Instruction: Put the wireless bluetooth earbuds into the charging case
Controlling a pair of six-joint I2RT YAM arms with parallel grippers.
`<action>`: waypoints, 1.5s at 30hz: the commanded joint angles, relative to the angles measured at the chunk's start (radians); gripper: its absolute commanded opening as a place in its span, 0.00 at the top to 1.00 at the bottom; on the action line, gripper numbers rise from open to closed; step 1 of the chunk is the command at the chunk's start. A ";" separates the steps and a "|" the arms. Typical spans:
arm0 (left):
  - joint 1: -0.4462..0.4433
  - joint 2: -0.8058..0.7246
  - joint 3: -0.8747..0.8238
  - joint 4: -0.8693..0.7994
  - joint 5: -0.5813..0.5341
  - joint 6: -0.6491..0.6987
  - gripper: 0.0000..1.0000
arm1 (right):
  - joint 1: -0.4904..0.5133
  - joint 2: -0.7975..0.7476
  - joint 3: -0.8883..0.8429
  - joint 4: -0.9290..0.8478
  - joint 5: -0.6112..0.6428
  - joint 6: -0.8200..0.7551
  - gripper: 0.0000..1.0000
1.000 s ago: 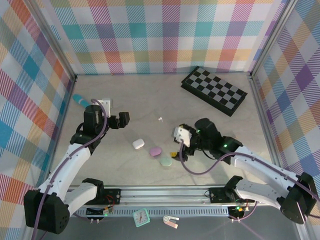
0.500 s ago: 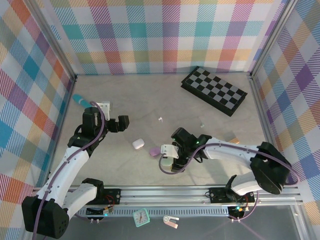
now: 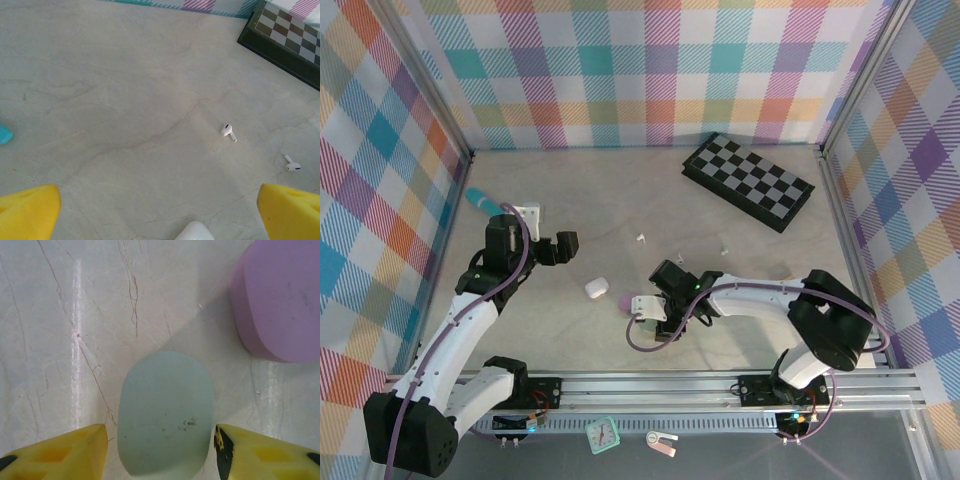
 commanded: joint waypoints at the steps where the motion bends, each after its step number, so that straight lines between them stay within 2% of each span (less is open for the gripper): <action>1: -0.012 -0.012 0.011 -0.014 0.018 -0.010 0.00 | 0.006 0.020 0.028 0.013 -0.016 -0.006 0.43; 6: -0.012 -0.019 0.011 -0.019 0.020 -0.009 0.00 | 0.008 0.016 0.026 0.008 -0.006 -0.004 0.46; 10: -0.013 -0.025 0.013 -0.020 0.026 -0.019 0.00 | 0.008 -0.001 0.027 -0.009 -0.004 0.004 0.59; 17: -0.012 -0.052 0.035 -0.041 0.014 -0.087 0.00 | 0.006 -0.066 0.042 -0.063 0.008 0.007 0.64; 19: -0.014 -0.071 0.054 -0.057 0.108 -0.056 0.00 | 0.006 -0.100 0.055 -0.084 0.002 0.013 0.64; 21: -0.020 -0.100 0.065 -0.058 0.146 -0.054 0.00 | 0.002 -0.135 0.068 -0.099 -0.005 0.015 0.64; 25: -0.055 -0.152 0.096 -0.087 0.210 0.044 0.00 | -0.035 -0.209 0.096 -0.133 -0.053 0.021 0.64; 27: -0.080 -0.174 0.091 -0.067 0.282 0.092 0.00 | -0.064 -0.240 0.111 -0.157 -0.074 0.018 0.65; 30: -0.145 -0.213 0.058 -0.015 0.371 0.147 0.00 | -0.111 -0.278 0.145 -0.216 -0.095 0.000 0.68; 33: -0.221 -0.224 0.055 -0.053 0.433 0.260 0.00 | -0.166 -0.314 0.180 -0.268 -0.134 -0.012 0.69; 39: -0.329 -0.125 0.104 -0.194 0.589 0.558 0.05 | -0.237 -0.357 0.235 -0.342 -0.268 -0.028 0.70; 42: -0.361 -0.046 0.109 -0.168 0.613 0.626 0.06 | -0.246 -0.360 0.263 -0.336 -0.347 -0.028 0.70; 45: -0.364 0.036 0.116 -0.090 0.700 0.672 0.12 | -0.249 -0.351 0.293 -0.322 -0.412 -0.029 0.69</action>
